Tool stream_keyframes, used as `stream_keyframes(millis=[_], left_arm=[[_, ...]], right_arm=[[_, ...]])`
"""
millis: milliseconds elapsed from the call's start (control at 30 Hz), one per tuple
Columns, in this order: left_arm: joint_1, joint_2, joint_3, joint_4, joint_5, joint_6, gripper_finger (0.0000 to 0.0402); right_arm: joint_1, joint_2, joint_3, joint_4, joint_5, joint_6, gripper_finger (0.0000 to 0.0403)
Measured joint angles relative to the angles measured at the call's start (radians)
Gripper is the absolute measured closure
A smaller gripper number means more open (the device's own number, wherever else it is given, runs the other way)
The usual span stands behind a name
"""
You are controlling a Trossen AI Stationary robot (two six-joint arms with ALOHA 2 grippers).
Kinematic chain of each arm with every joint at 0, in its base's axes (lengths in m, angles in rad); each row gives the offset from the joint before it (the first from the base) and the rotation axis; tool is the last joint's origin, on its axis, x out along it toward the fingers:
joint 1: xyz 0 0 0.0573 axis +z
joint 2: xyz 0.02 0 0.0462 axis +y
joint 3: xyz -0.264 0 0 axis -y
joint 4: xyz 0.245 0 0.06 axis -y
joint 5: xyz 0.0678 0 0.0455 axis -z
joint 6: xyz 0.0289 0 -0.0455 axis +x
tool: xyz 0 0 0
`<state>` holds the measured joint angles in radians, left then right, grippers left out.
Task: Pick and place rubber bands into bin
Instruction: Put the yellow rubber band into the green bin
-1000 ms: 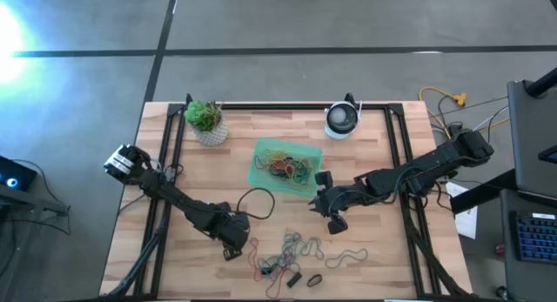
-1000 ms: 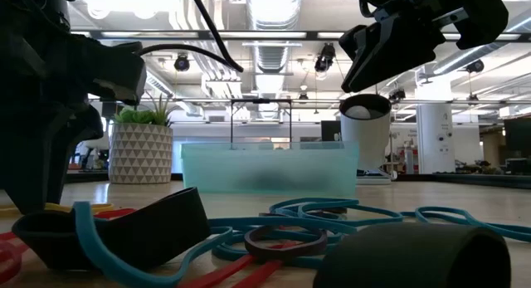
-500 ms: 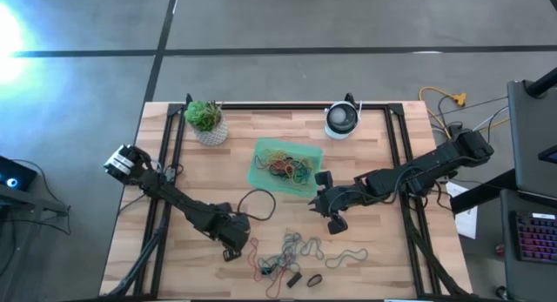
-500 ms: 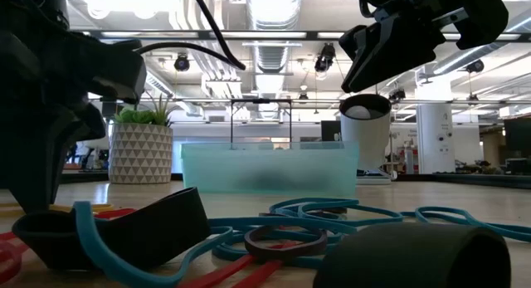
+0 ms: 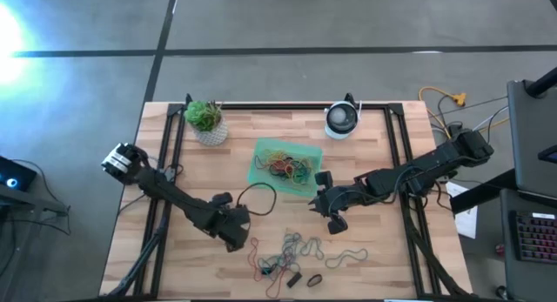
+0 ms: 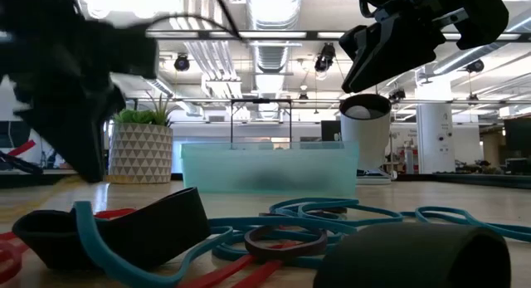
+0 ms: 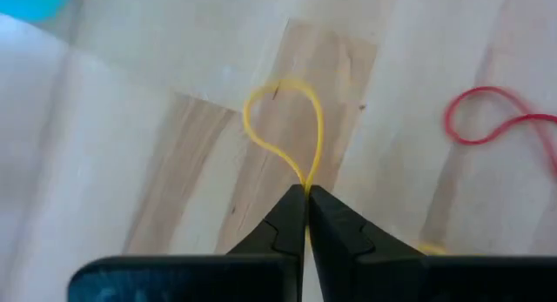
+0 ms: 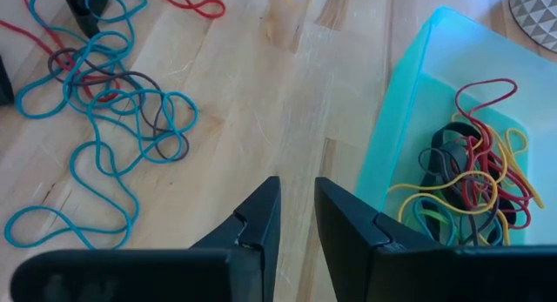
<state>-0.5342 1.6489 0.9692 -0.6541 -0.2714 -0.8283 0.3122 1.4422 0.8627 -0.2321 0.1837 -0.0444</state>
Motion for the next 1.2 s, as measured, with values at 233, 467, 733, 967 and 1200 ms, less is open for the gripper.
stream_keyframes(millis=[233, 467, 733, 967, 1200], left_arm=[[0.003, -0.044, 0.006, -0.020, -0.087, 0.028, 0.0401], [0.037, -0.076, 0.044, -0.020, -0.223, 0.144, 0.0401], [0.125, -0.076, 0.150, -0.031, -0.385, 0.412, 0.0401], [0.247, -0.076, 0.271, -0.027, -0.516, 0.696, 0.0401], [0.396, -0.077, 0.332, 0.041, -0.528, 0.895, 0.0401]], right_arm=[[0.000, 0.000, 0.000, -0.003, 0.000, 0.000, 0.0335], [0.000, 0.000, 0.000, -0.003, 0.000, 0.000, 0.0335], [0.000, 0.000, 0.000, -0.002, 0.000, 0.000, 0.0335], [0.000, 0.000, 0.000, -0.002, 0.000, 0.000, 0.0335], [0.000, 0.000, 0.000, -0.002, 0.000, 0.000, 0.0335]])
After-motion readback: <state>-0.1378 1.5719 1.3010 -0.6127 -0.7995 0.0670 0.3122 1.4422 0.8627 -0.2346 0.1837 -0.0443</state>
